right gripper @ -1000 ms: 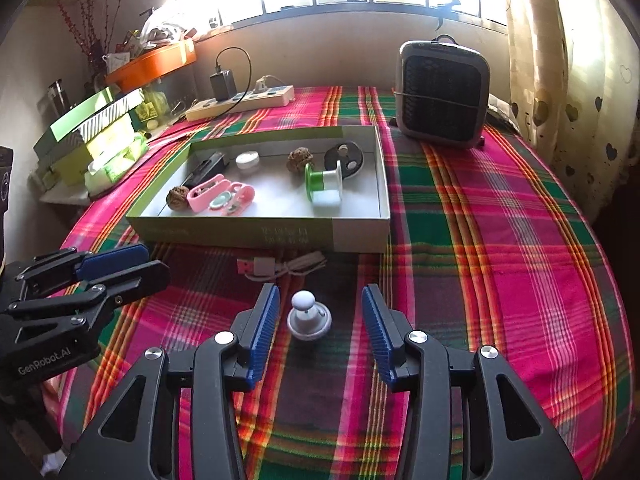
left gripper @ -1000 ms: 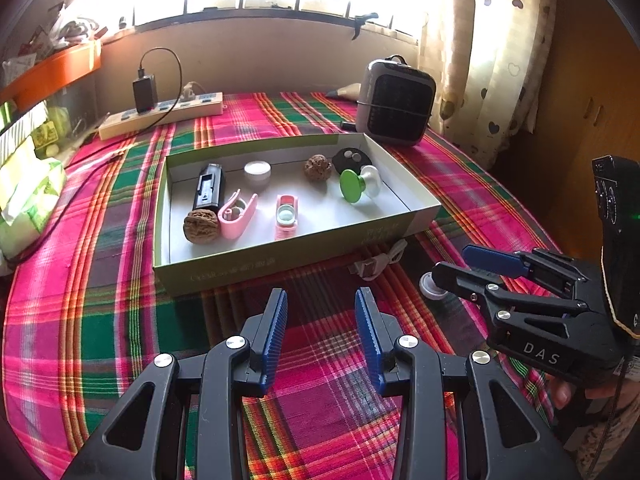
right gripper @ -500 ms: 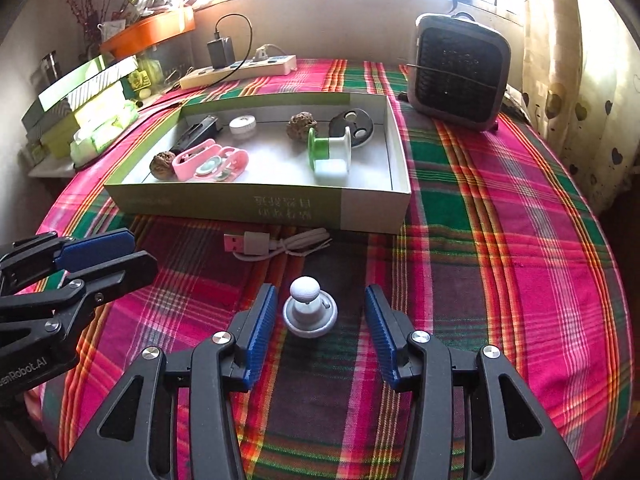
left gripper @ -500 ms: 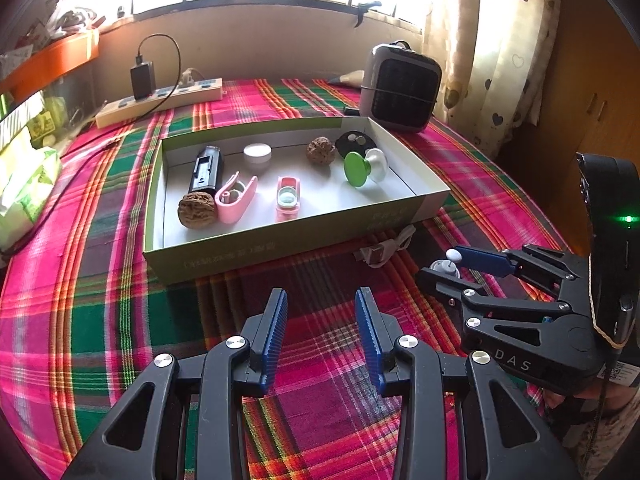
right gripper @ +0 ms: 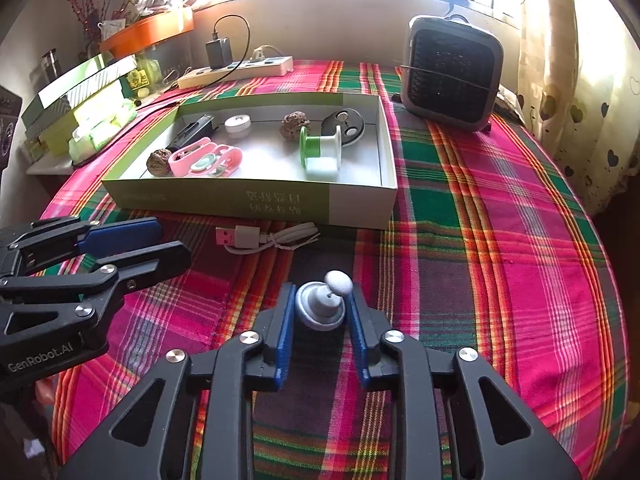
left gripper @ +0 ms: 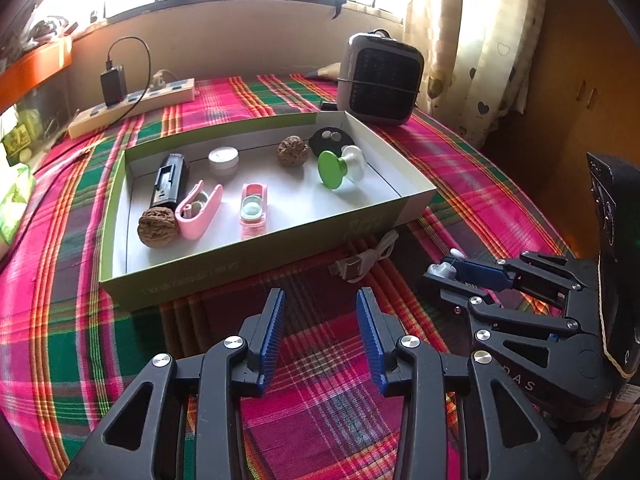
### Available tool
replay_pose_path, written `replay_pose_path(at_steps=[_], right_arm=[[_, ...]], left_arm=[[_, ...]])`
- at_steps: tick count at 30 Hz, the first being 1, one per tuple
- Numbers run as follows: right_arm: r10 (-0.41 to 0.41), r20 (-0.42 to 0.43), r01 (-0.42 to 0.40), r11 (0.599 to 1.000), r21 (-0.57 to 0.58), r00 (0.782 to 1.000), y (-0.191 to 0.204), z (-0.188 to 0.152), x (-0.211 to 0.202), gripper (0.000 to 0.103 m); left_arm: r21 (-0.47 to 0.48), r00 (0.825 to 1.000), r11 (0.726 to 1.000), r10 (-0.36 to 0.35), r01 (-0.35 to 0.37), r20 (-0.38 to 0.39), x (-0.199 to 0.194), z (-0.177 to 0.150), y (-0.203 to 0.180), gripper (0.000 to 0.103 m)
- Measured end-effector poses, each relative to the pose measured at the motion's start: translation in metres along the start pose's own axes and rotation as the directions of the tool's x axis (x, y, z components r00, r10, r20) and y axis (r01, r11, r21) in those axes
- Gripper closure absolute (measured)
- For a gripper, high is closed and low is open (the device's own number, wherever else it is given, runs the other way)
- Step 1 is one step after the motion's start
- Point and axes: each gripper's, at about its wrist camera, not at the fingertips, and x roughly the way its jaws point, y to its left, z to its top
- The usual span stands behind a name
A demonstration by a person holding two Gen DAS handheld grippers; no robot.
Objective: Organize objects
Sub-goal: 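Close right tool on the white knob stand, then close left tool on the white USB cable while right tool holds the knob stand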
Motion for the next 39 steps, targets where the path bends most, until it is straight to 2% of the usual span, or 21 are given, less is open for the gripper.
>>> replay_pose_path(at_steps=[18, 29, 39], right_arm=[[-0.004, 0.002, 0.003, 0.999, 0.037, 1.000, -0.025, -0.010, -0.009, 0.077], [-0.013, 0.006, 0.013, 0.998, 0.065, 1.000, -0.041, -0.014, -0.013, 0.077], [-0.023, 0.010, 0.022, 0.997, 0.077, 1.000, -0.051, -0.017, -0.016, 0.077]], left_arm=[[0.136, 1.000, 0.991, -0.006, 0.008, -0.018, 0.025, 0.022, -0.032, 0.067], [0.157, 0.993, 0.982, -0.093, 0.102, -0.068, 0.028, 0.019, -0.051, 0.067], [0.137, 0.995, 0.990, -0.020, 0.033, -0.094, 0.042, 0.024, -0.054, 0.067]])
